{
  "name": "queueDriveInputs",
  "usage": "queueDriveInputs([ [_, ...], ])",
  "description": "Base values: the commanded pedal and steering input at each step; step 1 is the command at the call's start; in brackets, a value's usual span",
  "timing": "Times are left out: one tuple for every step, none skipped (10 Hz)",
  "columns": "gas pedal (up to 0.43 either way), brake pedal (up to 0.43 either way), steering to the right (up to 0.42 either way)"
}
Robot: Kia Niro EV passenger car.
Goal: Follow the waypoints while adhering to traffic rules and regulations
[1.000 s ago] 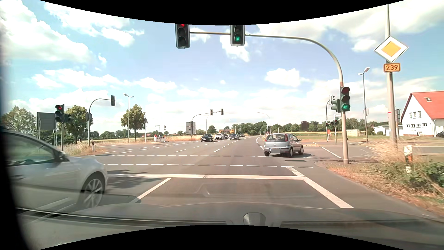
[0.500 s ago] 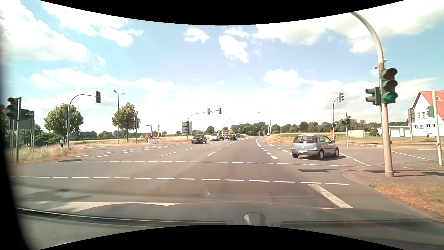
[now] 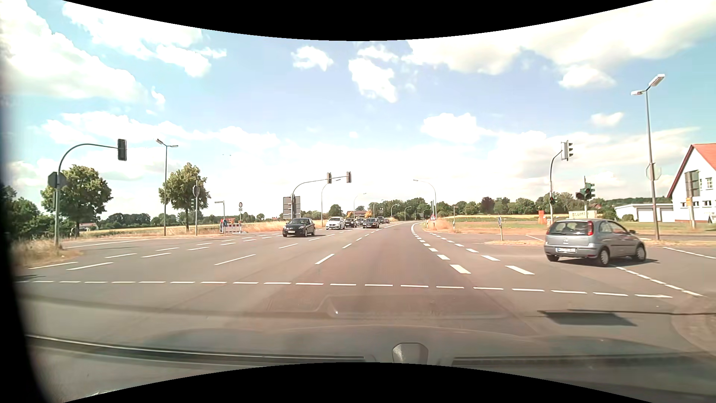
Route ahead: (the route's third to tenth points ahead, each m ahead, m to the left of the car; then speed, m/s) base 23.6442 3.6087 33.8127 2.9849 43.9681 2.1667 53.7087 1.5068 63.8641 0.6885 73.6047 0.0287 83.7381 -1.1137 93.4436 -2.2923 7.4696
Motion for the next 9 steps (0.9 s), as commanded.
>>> queueDriveInputs([
  [0.421, 0.006, 0.016],
  [0.421, 0.006, 0.016],
  [0.421, 0.006, 0.016],
  [0.421, 0.006, 0.014],
  [0.421, 0.006, 0.014],
  [0.421, 0.006, 0.014],
  [0.421, 0.006, 0.014],
  [0.421, 0.006, 0.014],
  [0.421, 0.006, 0.014],
])
